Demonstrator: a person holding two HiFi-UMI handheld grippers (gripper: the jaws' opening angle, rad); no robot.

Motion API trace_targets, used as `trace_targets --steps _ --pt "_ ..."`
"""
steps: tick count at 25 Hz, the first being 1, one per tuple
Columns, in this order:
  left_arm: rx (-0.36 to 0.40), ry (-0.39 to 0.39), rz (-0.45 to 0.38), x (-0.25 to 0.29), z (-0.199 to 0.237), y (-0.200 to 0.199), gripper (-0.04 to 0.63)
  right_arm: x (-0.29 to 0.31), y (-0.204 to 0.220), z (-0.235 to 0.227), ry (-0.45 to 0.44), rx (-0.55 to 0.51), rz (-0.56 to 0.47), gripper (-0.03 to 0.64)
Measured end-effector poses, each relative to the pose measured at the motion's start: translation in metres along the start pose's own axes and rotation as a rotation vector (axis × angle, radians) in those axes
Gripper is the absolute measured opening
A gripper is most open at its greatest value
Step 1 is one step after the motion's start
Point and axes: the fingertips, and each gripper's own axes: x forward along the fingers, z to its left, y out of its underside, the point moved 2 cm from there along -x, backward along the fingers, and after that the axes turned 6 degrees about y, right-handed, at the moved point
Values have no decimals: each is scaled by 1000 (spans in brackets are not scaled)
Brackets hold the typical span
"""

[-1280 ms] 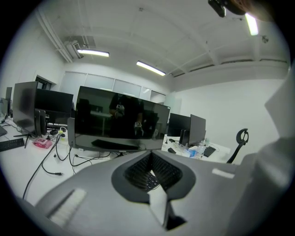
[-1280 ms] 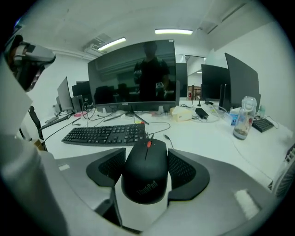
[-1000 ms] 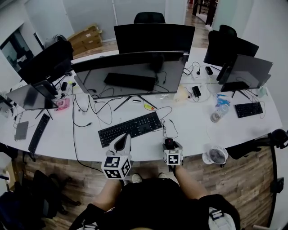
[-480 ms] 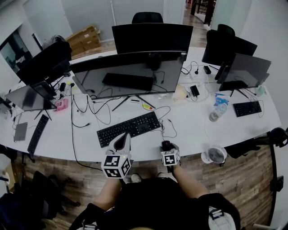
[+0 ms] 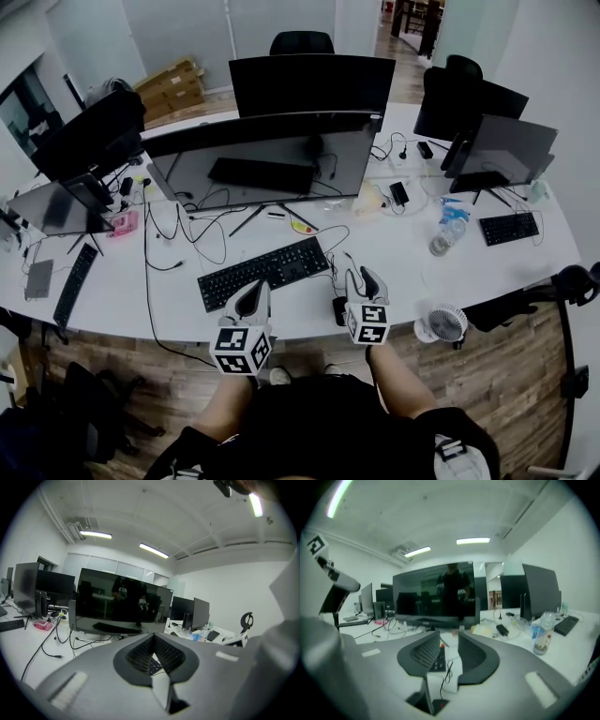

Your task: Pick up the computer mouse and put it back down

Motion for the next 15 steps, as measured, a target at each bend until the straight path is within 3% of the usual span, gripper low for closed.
trace_targets --steps 2,6,9,15 --pt "3 3 -6 0 -2 -1 54 -16 -56 -5 25 -10 -153 3" --pt "4 7 -27 -2 -3 -6 54 -51 -136 4 2 -72 -341 -3" --pt "5 10 -46 -3 -4 -10 54 -65 -155 14 -24 -110 -376 -3" --pt "5 16 -61 -4 -6 -12 54 -71 -151 21 -35 -91 -359 -3"
